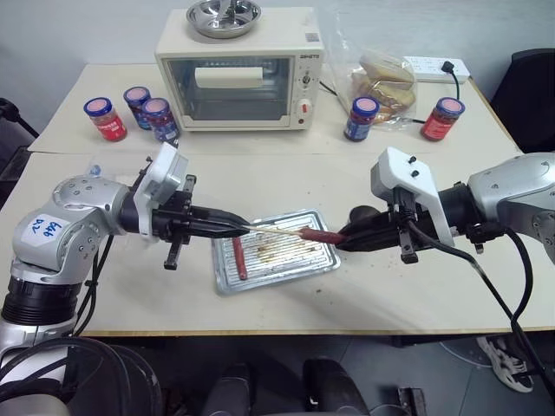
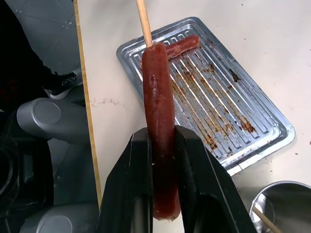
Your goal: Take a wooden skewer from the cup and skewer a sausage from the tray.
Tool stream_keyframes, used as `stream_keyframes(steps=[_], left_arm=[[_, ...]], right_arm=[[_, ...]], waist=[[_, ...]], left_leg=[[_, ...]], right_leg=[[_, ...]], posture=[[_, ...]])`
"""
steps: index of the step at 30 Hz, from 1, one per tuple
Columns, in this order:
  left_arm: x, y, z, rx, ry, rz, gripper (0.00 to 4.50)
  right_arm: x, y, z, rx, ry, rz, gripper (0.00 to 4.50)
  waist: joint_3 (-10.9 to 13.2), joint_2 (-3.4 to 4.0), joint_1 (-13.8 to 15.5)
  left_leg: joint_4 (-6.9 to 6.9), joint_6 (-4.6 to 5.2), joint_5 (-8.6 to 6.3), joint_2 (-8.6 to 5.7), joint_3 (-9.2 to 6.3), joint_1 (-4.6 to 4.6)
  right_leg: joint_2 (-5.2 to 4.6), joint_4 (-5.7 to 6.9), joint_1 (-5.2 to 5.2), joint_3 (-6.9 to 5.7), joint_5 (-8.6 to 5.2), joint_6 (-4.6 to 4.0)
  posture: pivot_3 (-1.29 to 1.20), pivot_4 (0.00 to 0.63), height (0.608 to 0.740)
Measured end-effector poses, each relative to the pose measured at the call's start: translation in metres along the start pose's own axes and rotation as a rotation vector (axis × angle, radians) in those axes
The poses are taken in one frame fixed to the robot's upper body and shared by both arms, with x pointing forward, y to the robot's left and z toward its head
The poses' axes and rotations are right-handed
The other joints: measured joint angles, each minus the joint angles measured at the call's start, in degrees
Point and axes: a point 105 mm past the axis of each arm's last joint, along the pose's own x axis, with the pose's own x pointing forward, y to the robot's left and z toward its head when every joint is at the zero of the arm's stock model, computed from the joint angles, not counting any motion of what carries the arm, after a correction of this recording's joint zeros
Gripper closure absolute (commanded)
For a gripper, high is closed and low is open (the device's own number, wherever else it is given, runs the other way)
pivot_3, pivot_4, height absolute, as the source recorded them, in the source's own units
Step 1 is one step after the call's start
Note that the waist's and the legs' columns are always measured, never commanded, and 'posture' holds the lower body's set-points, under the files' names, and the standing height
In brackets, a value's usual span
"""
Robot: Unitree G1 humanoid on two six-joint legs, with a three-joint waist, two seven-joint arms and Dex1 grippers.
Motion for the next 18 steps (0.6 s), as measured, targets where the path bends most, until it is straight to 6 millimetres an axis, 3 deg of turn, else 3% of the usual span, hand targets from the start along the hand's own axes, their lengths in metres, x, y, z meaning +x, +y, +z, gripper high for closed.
stream_keyframes(steps=[16, 18], left_arm=[[0.017, 0.008, -0.003, 0.006, -0.015, -0.026, 4.50], [0.017, 0.008, -0.004, 0.009, -0.015, -0.028, 4.50]], right_arm=[[0.001, -0.002, -0.001, 0.034, -0.003, -0.008, 4.15], [0.002, -0.002, -0.001, 0.034, -0.003, -0.006, 3.49]], waist=[[0.00, 0.00, -0.05], [0.00, 0.00, -0.04]], left_leg=[[0.05, 0.00, 0.00, -0.01, 0.00, -0.01], [0.06, 0.00, 0.00, -0.01, 0.00, -0.01]], right_leg=[[0.00, 0.21, 0.00, -0.02, 0.00, 0.00], [0.00, 0.20, 0.00, -0.02, 0.00, 0.00]], posture=[[0.00, 0.150, 0.740], [0.00, 0.150, 0.740]])
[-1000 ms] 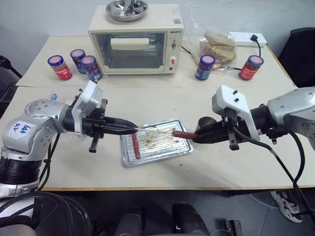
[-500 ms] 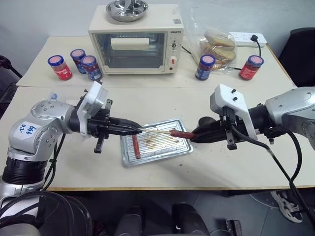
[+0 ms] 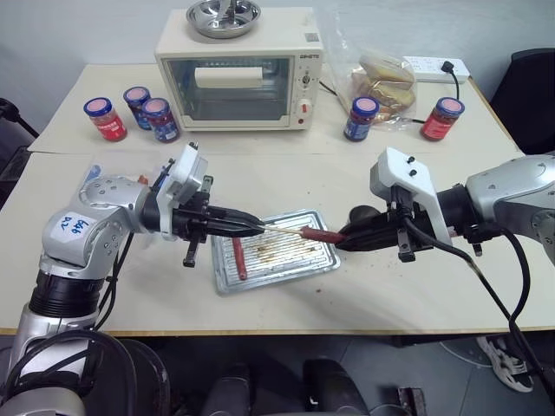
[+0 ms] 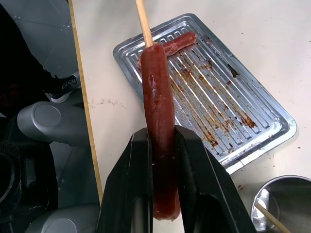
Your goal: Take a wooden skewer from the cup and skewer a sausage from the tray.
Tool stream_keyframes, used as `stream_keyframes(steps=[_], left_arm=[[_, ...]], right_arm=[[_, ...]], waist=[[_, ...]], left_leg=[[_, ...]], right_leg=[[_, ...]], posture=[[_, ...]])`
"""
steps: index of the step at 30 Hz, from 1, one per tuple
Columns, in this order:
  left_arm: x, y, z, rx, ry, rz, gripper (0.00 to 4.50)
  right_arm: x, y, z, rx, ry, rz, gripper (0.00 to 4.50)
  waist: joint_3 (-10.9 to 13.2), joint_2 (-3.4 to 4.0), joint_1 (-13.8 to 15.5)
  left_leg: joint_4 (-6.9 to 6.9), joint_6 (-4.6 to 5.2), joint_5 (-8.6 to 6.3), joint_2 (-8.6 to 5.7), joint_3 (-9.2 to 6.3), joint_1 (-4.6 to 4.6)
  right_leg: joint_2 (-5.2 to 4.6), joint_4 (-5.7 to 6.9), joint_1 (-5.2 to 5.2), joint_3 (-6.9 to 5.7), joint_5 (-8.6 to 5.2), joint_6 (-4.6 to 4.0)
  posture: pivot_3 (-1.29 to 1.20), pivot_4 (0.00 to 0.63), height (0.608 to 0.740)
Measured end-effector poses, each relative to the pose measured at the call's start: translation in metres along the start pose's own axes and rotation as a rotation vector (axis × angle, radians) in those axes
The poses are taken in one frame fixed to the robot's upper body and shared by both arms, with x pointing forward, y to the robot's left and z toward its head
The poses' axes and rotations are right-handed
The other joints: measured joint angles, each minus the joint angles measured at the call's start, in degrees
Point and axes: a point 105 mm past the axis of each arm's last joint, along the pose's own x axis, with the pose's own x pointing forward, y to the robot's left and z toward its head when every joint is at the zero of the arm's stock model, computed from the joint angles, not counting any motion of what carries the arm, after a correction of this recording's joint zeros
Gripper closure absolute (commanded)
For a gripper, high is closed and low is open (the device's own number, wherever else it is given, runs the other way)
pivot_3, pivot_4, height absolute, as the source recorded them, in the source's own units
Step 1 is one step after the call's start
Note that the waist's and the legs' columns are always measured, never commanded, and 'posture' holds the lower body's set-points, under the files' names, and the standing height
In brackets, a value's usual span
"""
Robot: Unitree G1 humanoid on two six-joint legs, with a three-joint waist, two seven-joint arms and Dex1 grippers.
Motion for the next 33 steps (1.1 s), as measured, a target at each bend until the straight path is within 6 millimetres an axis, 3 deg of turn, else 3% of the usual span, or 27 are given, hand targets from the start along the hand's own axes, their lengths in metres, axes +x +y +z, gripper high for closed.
stream_keyframes(steps=[4, 10, 15, 16, 20, 25, 30, 33], left_arm=[[0.012, -0.008, -0.007, -0.014, 0.008, -0.070, 4.50], [-0.002, -0.011, -0.018, -0.046, 0.037, -0.005, 4.50], [-0.025, -0.014, -0.029, -0.083, 0.033, 0.171, 4.50], [-0.031, -0.015, -0.028, -0.086, 0.021, 0.222, 4.50], [-0.048, -0.019, -0.024, -0.075, -0.035, 0.424, 4.50], [-0.075, -0.023, -0.027, -0.097, -0.142, 0.778, 4.50], [-0.136, -0.024, -0.037, -0.117, -0.234, 1.267, 4.50], [-0.158, -0.028, -0.046, -0.124, -0.225, 1.442, 4.50]], right_arm=[[0.004, 0.007, 0.009, -0.050, -0.031, 0.039, 2.62], [0.000, -0.005, 0.011, -0.080, -0.041, -0.047, 1.06], [-0.008, -0.028, 0.015, -0.064, -0.091, -0.156, 1.06], [-0.009, -0.031, 0.018, -0.062, -0.115, -0.168, 0.89], [-0.009, -0.030, 0.033, -0.056, -0.215, -0.165, 0.03], [-0.004, -0.031, 0.048, -0.055, -0.300, -0.172, 0.03], [-0.001, -0.031, 0.056, -0.046, -0.347, -0.165, 0.03], [0.002, -0.030, 0.057, -0.044, -0.358, -0.147, 0.03]], waist=[[0.00, 0.00, -0.01], [0.00, 0.00, -0.11], [0.00, 0.00, -0.06], [0.00, 0.00, -0.09], [0.00, 0.00, -0.03], [0.00, 0.00, 0.08], [-0.02, -0.03, 0.11], [-0.03, -0.04, 0.11]], left_leg=[[0.01, 0.00, 0.00, 0.01, -0.02, 0.00], [0.01, 0.00, 0.00, 0.00, 0.00, 0.01], [0.01, 0.00, 0.00, 0.01, -0.01, 0.01], [0.00, 0.00, 0.00, 0.02, 0.00, 0.00], [-0.01, 0.00, 0.00, 0.03, -0.01, 0.01], [0.01, 0.00, 0.00, 0.01, 0.00, 0.01], [0.03, 0.00, 0.00, 0.01, 0.00, 0.01], [0.02, 0.00, 0.00, 0.00, 0.00, 0.02]], right_leg=[[0.01, 0.04, 0.00, -0.01, 0.00, 0.00], [-0.01, 0.02, -0.01, 0.04, 0.00, 0.00], [-0.01, -0.08, -0.02, 0.05, 0.00, 0.00], [-0.01, -0.09, -0.02, 0.07, 0.00, 0.00], [-0.02, -0.14, -0.01, 0.08, 0.00, 0.00], [-0.03, -0.12, 0.00, 0.08, 0.00, 0.00], [-0.02, -0.10, 0.00, 0.06, 0.00, 0.00], [-0.02, -0.11, 0.01, 0.06, 0.00, 0.00]], posture=[[0.00, 0.150, 0.740], [0.00, 0.150, 0.740], [0.00, 0.150, 0.740], [0.00, 0.150, 0.740], [0.00, 0.150, 0.740], [0.00, 0.150, 0.740], [0.00, 0.150, 0.740], [0.00, 0.150, 0.740]])
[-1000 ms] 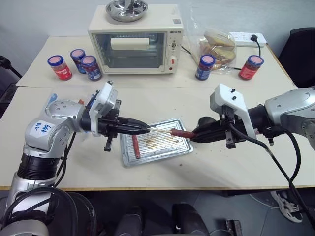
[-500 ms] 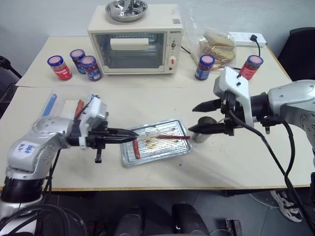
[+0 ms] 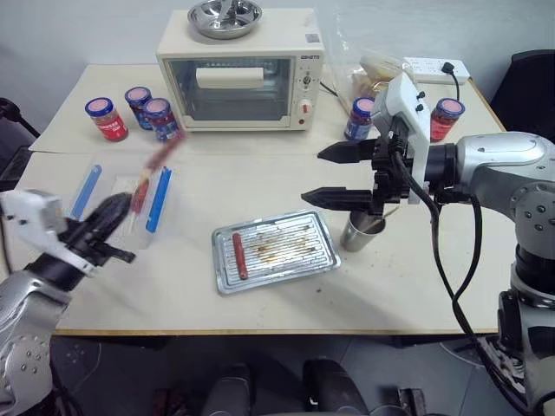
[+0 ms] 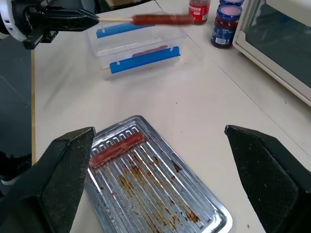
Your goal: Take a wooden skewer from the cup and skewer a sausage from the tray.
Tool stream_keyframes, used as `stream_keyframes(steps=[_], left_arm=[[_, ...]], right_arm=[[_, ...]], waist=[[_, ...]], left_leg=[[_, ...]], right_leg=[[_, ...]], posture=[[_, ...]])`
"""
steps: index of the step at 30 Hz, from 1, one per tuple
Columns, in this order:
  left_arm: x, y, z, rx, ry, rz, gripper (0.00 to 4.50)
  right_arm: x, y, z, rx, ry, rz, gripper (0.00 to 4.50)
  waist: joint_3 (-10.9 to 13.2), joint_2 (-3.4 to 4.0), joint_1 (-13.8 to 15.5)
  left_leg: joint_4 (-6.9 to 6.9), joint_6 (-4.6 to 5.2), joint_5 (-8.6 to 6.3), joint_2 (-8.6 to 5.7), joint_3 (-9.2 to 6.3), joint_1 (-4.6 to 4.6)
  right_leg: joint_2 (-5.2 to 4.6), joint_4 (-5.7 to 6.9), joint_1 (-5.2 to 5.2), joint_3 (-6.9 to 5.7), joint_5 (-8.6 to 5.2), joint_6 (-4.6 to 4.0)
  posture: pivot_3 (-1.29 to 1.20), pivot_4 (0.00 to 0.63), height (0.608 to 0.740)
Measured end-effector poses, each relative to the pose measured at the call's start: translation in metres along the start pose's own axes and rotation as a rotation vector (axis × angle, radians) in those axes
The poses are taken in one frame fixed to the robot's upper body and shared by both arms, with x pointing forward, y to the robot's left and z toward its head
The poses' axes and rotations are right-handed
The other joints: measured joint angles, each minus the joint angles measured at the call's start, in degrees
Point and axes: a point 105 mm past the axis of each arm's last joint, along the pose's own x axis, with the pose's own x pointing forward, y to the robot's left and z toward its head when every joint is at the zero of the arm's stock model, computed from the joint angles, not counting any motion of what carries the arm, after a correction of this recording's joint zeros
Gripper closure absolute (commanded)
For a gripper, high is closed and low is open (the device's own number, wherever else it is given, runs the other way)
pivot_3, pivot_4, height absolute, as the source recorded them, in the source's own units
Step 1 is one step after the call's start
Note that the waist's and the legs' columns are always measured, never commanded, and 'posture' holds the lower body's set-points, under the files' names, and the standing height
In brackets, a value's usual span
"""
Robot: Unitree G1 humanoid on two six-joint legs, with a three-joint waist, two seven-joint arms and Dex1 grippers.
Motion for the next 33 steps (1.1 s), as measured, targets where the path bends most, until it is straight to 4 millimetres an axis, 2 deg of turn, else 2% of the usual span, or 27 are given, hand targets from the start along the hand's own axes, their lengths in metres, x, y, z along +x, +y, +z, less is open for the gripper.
stream_keyframes(steps=[7, 10, 14, 15, 23, 24, 27, 33], left_arm=[[0.005, 0.040, -0.016, 0.007, 0.047, 0.266, 4.50], [0.008, 0.048, -0.028, 0.002, 0.097, 0.322, 4.50], [0.014, 0.046, -0.039, -0.006, 0.141, 0.326, 4.50], [0.015, 0.046, -0.041, -0.008, 0.145, 0.323, 3.93], [0.019, 0.042, -0.028, -0.003, 0.110, 0.270, 2.05], [0.016, 0.043, -0.027, -0.006, 0.106, 0.263, 1.84], [-0.001, 0.042, -0.020, -0.021, 0.107, 0.216, 1.84], [-0.059, 0.047, -0.009, -0.032, 0.173, 0.168, 1.84]], right_arm=[[0.006, 0.003, 0.002, 0.003, -0.027, 0.021, 0.03], [0.006, 0.002, 0.002, 0.002, -0.028, 0.019, 0.03], [0.006, 0.001, 0.002, 0.002, -0.029, 0.012, 0.03], [0.006, 0.001, 0.002, 0.002, -0.029, 0.011, 0.00], [0.006, 0.001, -0.001, 0.012, -0.026, 0.011, 0.00], [0.006, 0.001, -0.001, 0.015, -0.026, 0.012, 0.00], [0.005, 0.001, -0.004, 0.023, -0.022, 0.015, 0.00], [0.000, 0.001, -0.008, 0.015, -0.011, 0.026, 0.00]], waist=[[-0.02, -0.04, 0.06], [-0.04, -0.07, 0.03], [-0.04, -0.07, -0.10], [-0.04, -0.07, -0.10], [-0.04, -0.08, -0.15], [-0.04, -0.08, -0.21], [-0.05, -0.08, -0.34], [-0.05, -0.08, -0.10]], left_leg=[[0.02, 0.00, 0.00, -0.04, 0.00, 0.00], [0.00, 0.00, 0.00, -0.03, 0.00, 0.00], [-0.02, -0.02, 0.00, 0.00, 0.00, 0.00], [-0.02, -0.02, 0.00, 0.00, 0.00, 0.00], [-0.04, -0.03, 0.00, -0.01, 0.00, 0.00], [-0.04, -0.03, 0.00, 0.00, 0.01, 0.00], [-0.09, -0.05, -0.02, 0.03, 0.02, 0.00], [-0.11, -0.05, -0.02, 0.03, 0.01, 0.01]], right_leg=[[-0.01, 0.04, 0.00, -0.01, 0.00, 0.00], [-0.01, 0.04, -0.01, -0.01, 0.00, 0.00], [0.01, 0.04, -0.03, -0.01, 0.00, 0.00], [0.01, 0.05, -0.03, -0.01, 0.00, 0.00], [0.00, 0.02, -0.03, 0.00, 0.00, 0.00], [0.00, 0.02, -0.04, 0.00, 0.00, 0.00], [0.01, -0.02, -0.05, 0.02, 0.00, 0.00], [-0.01, -0.20, 0.02, 0.03, 0.00, 0.00]], posture=[[0.00, 0.150, 0.740], [0.00, 0.150, 0.740], [0.00, 0.150, 0.740], [0.00, 0.150, 0.740], [0.00, 0.150, 0.740], [0.00, 0.150, 0.740], [0.00, 0.150, 0.740], [0.00, 0.150, 0.740]])
